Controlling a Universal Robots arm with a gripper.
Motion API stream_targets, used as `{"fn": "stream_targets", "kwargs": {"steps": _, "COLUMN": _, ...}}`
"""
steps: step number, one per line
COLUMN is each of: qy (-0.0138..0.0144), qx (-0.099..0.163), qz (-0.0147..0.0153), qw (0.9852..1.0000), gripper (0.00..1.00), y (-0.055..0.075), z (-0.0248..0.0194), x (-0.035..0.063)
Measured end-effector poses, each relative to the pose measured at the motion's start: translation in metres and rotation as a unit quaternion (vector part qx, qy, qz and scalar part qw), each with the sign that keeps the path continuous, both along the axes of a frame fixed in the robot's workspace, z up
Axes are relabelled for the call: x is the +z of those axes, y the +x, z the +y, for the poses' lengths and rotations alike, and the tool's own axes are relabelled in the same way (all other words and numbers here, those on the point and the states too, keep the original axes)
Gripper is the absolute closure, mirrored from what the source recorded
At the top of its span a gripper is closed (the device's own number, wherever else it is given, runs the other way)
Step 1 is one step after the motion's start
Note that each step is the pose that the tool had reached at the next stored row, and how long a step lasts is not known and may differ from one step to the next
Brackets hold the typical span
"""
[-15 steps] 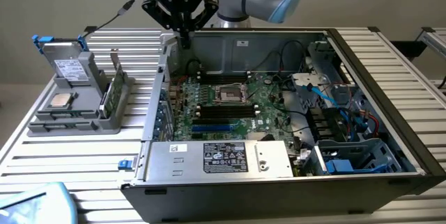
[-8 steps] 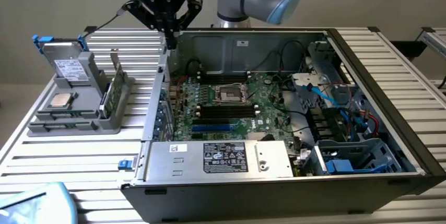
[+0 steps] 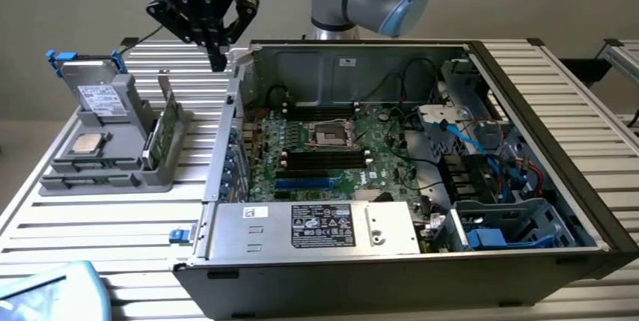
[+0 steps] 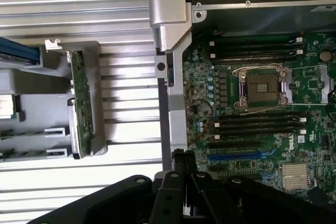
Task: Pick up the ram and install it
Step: 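Reach for the ram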
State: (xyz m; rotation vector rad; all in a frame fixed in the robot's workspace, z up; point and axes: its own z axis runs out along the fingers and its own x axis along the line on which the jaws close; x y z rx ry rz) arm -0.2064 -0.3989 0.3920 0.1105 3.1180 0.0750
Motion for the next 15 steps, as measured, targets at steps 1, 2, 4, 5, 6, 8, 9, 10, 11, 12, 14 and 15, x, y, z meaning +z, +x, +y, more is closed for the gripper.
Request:
{"fn": "stream_targets", "kwargs": {"steps": 1, "qy": 0.0000, "qx": 0.000, "qz": 0.0000, "qw": 1.0000, "gripper": 0.90, "y": -0.004, "z": -0.0001, "x": -0.0002}}
{"fn": "stream_targets", "kwargs": {"steps": 2, "qy": 0.0000, "qx": 0.000, "qz": 0.0000, "qw": 1.0000, "gripper": 0.90, "y": -0.009, "z": -0.0003, "x": -0.0004}}
{"fn": "stream_targets", "kwargs": {"steps": 4, "qy": 0.0000, "qx": 0.000, "qz": 0.0000, "qw": 1.0000, "gripper": 0.90, "y": -0.018, "z": -0.0007, "x": -0.0009}}
{"fn": "stream_targets", "kwargs": {"steps": 5, "qy": 0.0000, "qx": 0.000, "qz": 0.0000, "qw": 1.0000, "gripper": 0.90, "y": -0.023, "z": -0.0010, "x": -0.0012}}
{"fn": "stream_targets", "kwargs": {"steps": 6, "qy": 0.0000, "qx": 0.000, "qz": 0.0000, "qw": 1.0000, "gripper": 0.90, "y": -0.027, "z": -0.0013, "x": -0.0014}}
{"fn": "stream_targets", "kwargs": {"steps": 8, "qy": -0.0001, "qx": 0.000, "qz": 0.0000, "qw": 1.0000, "gripper": 0.90, "y": -0.036, "z": -0.0018, "x": -0.0019}}
{"fn": "stream_targets", "kwargs": {"steps": 9, "qy": 0.0000, "qx": 0.000, "qz": 0.0000, "qw": 1.0000, "gripper": 0.90, "y": -0.041, "z": -0.0021, "x": -0.0023}}
{"fn": "stream_targets", "kwargs": {"steps": 10, "qy": 0.0000, "qx": 0.000, "qz": 0.0000, "qw": 1.0000, "gripper": 0.90, "y": -0.045, "z": -0.0023, "x": -0.0026}}
{"fn": "stream_targets", "kwargs": {"steps": 11, "qy": 0.0000, "qx": 0.000, "qz": 0.0000, "qw": 1.0000, "gripper": 0.90, "y": -0.050, "z": -0.0027, "x": -0.0030}}
{"fn": "stream_targets", "kwargs": {"steps": 12, "qy": 0.0000, "qx": 0.000, "qz": 0.0000, "qw": 1.0000, "gripper": 0.90, "y": -0.055, "z": -0.0031, "x": -0.0034}}
{"fn": "stream_targets", "kwargs": {"steps": 14, "qy": 0.0000, "qx": 0.000, "qz": 0.0001, "qw": 1.0000, "gripper": 0.90, "y": -0.064, "z": -0.0040, "x": -0.0043}}
{"fn": "stream_targets", "kwargs": {"steps": 15, "qy": 0.0000, "qx": 0.000, "qz": 0.0001, "qw": 1.0000, "gripper": 0.90, "y": -0.068, "z": -0.0045, "x": -0.0049}}
